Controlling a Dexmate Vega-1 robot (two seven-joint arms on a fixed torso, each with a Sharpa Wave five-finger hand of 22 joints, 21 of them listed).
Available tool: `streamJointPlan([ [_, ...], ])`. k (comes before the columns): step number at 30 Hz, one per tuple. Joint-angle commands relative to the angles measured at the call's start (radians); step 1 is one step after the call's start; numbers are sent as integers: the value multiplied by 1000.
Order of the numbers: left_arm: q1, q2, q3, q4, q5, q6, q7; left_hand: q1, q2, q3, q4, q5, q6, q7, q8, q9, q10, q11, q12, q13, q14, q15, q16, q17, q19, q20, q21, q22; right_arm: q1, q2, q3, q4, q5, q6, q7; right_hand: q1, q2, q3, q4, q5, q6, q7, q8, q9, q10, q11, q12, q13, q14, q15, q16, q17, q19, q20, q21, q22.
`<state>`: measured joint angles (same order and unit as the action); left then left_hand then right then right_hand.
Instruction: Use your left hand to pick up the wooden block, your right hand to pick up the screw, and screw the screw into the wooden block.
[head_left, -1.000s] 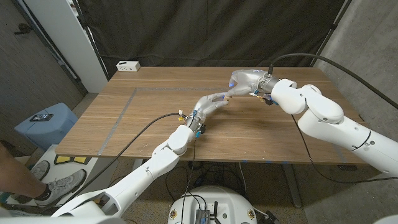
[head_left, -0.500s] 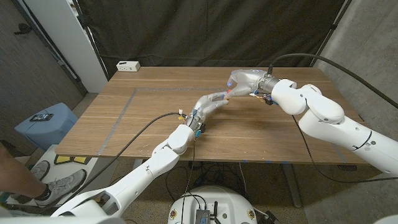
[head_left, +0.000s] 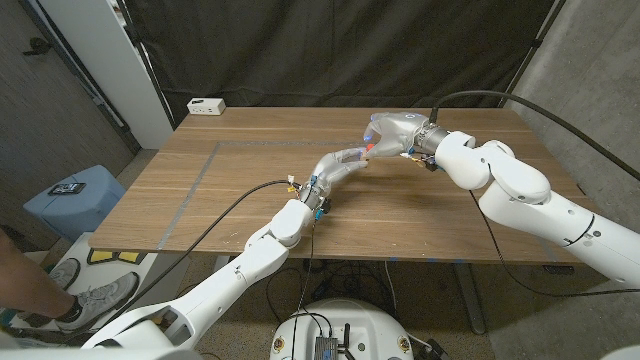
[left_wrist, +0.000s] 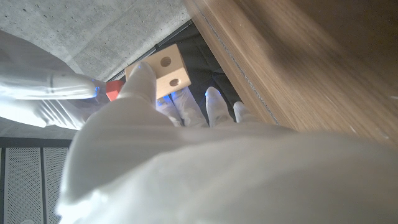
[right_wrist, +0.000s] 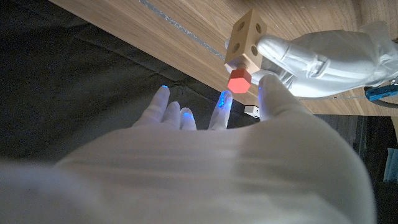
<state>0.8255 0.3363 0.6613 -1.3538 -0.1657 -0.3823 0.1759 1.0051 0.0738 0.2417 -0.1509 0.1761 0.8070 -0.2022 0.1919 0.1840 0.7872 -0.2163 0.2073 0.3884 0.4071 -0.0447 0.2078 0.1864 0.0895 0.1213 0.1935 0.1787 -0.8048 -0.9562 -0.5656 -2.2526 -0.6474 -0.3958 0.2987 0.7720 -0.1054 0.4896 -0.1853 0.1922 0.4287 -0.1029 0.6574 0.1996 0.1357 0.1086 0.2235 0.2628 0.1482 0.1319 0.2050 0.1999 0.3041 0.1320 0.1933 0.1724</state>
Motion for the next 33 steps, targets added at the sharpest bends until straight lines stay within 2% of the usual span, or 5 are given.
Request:
streamJointPlan([
  [1,-2,0,4,0,2,5,-2,0,6,6,2,1,4,2,7,6,6,-2,6,1,6,-79,-3,0,1,2,8,2,-6,11,6,10,-11,-1,-6,11,-5,9,4,-1,18,4,8,1,9,3,7,3,5,-8,4,0,11,0,8,1],
  [16,-1,0,5,1,2,5,-3,0,6,8,2,1,2,2,7,6,6,-2,6,1,6,-79,-3,0,1,4,8,2,-6,15,10,9,-6,-16,4,3,-9,10,19,-5,75,35,20,1,20,17,12,4,7,-9,4,4,14,-3,7,1],
  [33,2,1,3,-1,2,4,-1,-1,5,9,2,1,2,3,7,6,5,-2,5,1,6,-79,-2,1,1,4,8,2,-5,22,5,16,1,-28,-3,-3,-8,15,25,-5,150,44,43,3,42,31,21,5,15,-11,7,9,24,-12,8,1],
])
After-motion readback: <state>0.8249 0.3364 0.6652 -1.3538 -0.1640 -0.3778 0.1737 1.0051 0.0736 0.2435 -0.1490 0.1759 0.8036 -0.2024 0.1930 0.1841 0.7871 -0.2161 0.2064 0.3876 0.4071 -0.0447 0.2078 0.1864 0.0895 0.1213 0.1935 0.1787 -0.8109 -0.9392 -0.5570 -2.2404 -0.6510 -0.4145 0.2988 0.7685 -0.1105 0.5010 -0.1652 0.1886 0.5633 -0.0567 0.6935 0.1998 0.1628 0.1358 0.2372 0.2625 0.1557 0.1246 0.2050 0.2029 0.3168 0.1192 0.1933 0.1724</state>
